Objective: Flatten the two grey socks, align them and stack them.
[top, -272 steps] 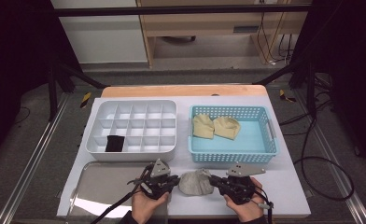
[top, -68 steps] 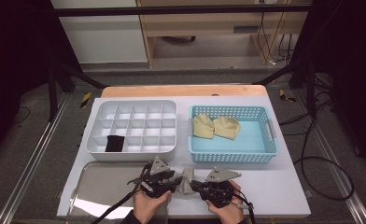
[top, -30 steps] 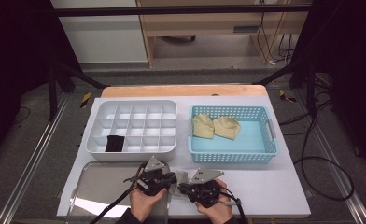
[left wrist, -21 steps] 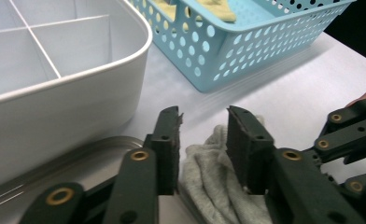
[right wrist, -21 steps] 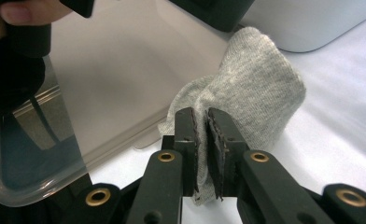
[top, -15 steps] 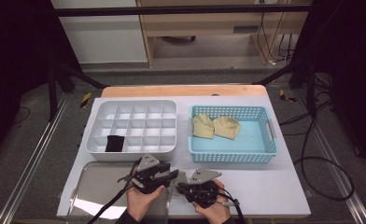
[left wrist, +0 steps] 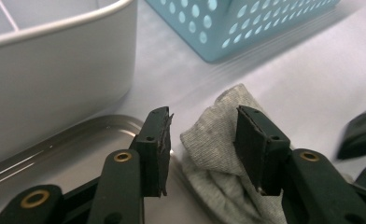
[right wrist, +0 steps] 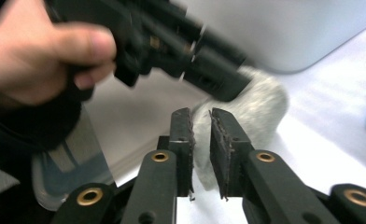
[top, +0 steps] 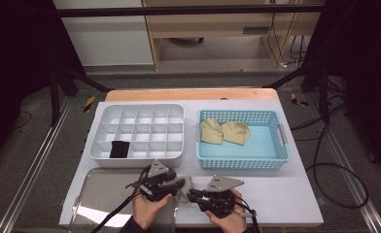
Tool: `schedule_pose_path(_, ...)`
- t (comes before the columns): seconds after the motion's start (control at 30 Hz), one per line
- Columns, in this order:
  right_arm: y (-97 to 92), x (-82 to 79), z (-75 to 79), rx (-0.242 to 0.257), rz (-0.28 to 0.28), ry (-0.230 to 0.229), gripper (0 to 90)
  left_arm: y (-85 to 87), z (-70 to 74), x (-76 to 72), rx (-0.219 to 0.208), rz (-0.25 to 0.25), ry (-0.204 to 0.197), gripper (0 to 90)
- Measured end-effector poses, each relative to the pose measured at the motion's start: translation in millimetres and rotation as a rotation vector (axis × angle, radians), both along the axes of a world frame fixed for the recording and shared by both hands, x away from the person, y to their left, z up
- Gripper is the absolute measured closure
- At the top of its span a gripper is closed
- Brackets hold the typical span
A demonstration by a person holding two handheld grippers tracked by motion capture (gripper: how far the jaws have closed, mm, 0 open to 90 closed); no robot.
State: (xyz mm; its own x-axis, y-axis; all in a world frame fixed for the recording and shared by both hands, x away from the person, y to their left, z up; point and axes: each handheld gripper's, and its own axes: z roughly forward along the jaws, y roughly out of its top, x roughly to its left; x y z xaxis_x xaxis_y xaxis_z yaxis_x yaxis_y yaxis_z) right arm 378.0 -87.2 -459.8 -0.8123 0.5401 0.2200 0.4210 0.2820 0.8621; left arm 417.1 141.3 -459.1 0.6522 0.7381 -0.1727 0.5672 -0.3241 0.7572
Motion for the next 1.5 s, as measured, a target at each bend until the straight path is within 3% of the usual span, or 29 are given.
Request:
schedule_pose_path(0.1,-3.5,3.2,-0.9,0.024,-0.028,0.015,84.6,1.9,-1.9,-0.7,0.003,0.004,0.005,54.9)
schedule_pose_path(0.4,12.0,3.2,-21.9,-0.054,0.009,0.048,84.0,0.1,-5.4,-3.3,0.030,-0.006,-0.002,55.9)
schedule_pose_path(0.63,11.9,-0.3,-20.0,-0.030,0.016,0.033,84.8,-0.4,-7.7,-3.1,0.063,-0.002,-0.004,57.5)
schedule_pose_path(0.87,17.2,0.9,-30.4,-0.062,0.013,0.054,89.7,-0.2,-5.8,-3.7,0.041,-0.002,0.006,57.5)
schedule_pose_path(1.13,17.6,1.3,-30.7,-0.073,0.016,0.048,90.0,-1.0,4.3,-7.5,-0.053,-0.025,-0.007,52.3)
schedule_pose_path(1.23,17.7,1.1,-30.8,-0.075,0.015,0.046,90.0,-5.8,0.7,-6.0,-0.032,-0.033,-0.007,49.4)
schedule_pose_path(1.5,12.9,-0.3,-30.4,-0.069,0.003,0.049,89.0,-8.5,-10.9,2.4,-0.035,-0.042,0.066,48.3)
